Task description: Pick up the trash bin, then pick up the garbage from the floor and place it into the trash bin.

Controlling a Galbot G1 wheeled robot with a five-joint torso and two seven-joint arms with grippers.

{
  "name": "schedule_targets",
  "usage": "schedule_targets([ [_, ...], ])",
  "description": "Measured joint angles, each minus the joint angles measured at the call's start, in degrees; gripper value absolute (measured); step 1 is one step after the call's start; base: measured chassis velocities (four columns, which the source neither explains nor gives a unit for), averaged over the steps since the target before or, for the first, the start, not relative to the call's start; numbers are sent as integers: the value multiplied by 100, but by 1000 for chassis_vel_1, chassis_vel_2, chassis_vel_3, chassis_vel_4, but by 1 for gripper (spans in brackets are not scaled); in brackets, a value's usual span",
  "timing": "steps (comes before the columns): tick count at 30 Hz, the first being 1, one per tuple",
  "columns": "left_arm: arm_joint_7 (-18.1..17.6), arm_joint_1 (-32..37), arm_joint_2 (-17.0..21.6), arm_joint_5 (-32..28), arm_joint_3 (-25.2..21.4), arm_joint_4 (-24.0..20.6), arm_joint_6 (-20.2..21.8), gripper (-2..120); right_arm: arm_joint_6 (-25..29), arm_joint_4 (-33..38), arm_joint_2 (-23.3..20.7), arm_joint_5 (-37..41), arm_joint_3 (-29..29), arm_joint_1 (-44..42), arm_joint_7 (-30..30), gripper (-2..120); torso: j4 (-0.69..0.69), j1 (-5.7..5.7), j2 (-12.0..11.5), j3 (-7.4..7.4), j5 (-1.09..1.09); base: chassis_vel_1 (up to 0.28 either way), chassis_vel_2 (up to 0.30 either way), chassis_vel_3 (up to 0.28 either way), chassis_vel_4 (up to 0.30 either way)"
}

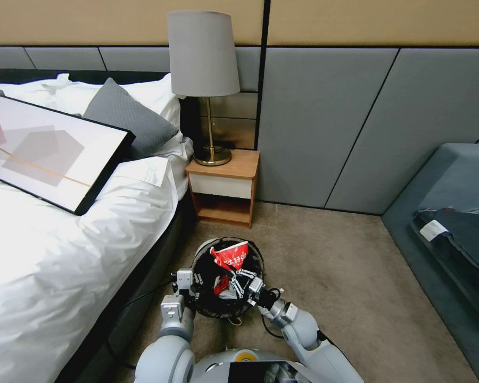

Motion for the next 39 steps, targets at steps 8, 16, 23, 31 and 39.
schedule_targets([
  [8,6,-18,1,-15,-12,-4,-1,0,12,31,2,-37,-21,-111,-90,1,0,0,0,0,0,0,0,0,0],
  [16,6,-20,5,-17,-10,-17,-1,0,47,0,-1,-146,28,-152,-116,7,0,0,0,0,0,0,0,0,0],
  [23,4,-13,12,-17,-6,-24,3,0,46,44,-32,-155,37,-172,-97,32,0,0,0,0,0,0,0,0,0],
  [31,2,-11,21,-16,-8,-31,5,0,37,114,-80,-150,75,-194,-99,61,0,0,0,0,0,0,0,0,0],
  [39,2,-20,23,-17,-12,-32,7,0,35,122,-80,-151,138,-213,-109,87,0,0,0,0,0,0,0,0,0],
])
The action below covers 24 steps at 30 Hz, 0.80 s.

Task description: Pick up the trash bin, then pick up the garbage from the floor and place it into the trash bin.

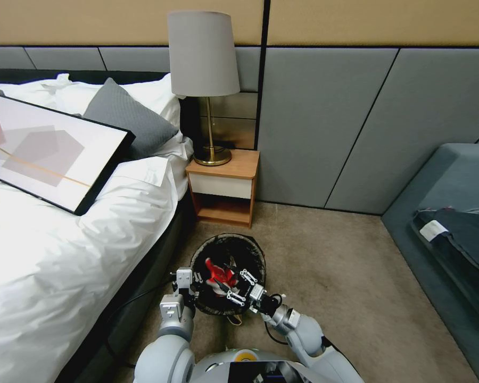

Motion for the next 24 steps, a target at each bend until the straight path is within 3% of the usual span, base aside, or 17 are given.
schedule_targets([
  [4,0,0,-4,-3,-15,-7,0,0,6,15,4,-12,42,-20,-48,99,0,0,0,0,0,0,0,0,0],
  [18,3,-11,-10,-12,-40,-9,6,0,91,263,-13,-7,260,-141,-38,100,0,0,0,0,0,0,0,0,0],
  [20,4,-12,-9,-19,-64,-5,6,0,132,368,4,-23,308,-179,53,100,0,0,0,0,0,0,0,0,0],
  [23,-1,-7,-10,-34,-103,5,11,0,170,845,133,-334,541,-357,811,100,0,0,0,0,0,0,0,0,0],
  [24,-1,-7,-10,-34,-103,5,11,0,170,845,133,-334,541,-357,811,100,0,0,0,0,0,0,0,0,0],
])
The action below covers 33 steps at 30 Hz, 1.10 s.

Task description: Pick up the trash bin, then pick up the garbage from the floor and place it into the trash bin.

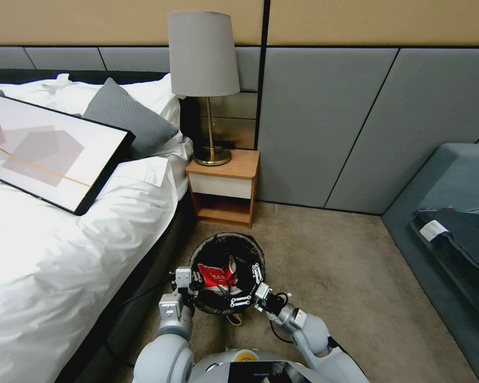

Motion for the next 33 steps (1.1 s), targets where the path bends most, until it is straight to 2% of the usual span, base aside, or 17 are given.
schedule_targets([
  [3,-7,2,-1,-50,-44,0,-5,0,-96,650,192,-343,347,-228,946,100,0,0,0,0,0,0,0,0,0],
  [5,-7,2,-1,-53,-47,0,-6,0,-103,669,197,-347,358,-237,974,100,0,0,0,0,0,0,0,0,0],
  [6,-6,6,0,-64,-83,-1,-21,0,-317,1085,363,-407,582,-442,1576,100,-1,0,0,0,0,0,0,0,0],
  [9,-4,14,0,-79,-98,-8,-36,0,-391,1305,494,-415,775,-640,1876,100,1,0,0,0,1,0,0,0,0],
  [10,-2,16,6,-83,-109,-10,-47,0,-411,1398,563,-415,905,-752,1982,100,-2,0,0,0,0,0,0,0,0],
  [20,-2,24,8,-86,-120,-23,-104,0,-324,1560,812,-405,1345,-1081,2139,100,0,0,0,0,0,0,0,0,0],
  [33,-20,61,3,-128,-179,-89,-116,0,-180,1027,1040,-221,1843,-1043,2253,100,0,0,0,0,1,0,0,0,0],
])
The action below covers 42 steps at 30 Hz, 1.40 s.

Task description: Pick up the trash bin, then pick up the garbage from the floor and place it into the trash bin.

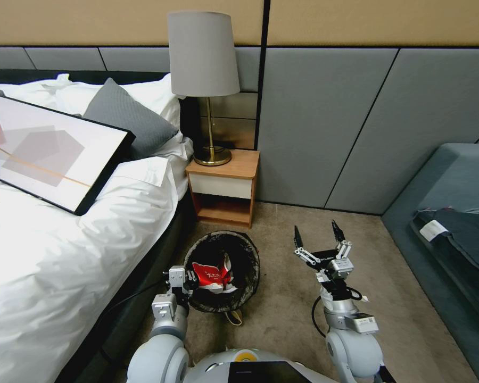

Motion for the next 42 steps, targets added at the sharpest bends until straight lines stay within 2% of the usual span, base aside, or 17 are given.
schedule_targets([
  [20,-5,-11,-36,5,15,-11,1,0,-46,-147,-4,103,83,233,-71,100,0,0,-1,0,0,2,2,5,3],
  [42,-2,-9,-44,36,70,12,8,0,-144,-149,-12,116,28,386,-173,100,0,1,-1,0,0,102,98,103,97],
])
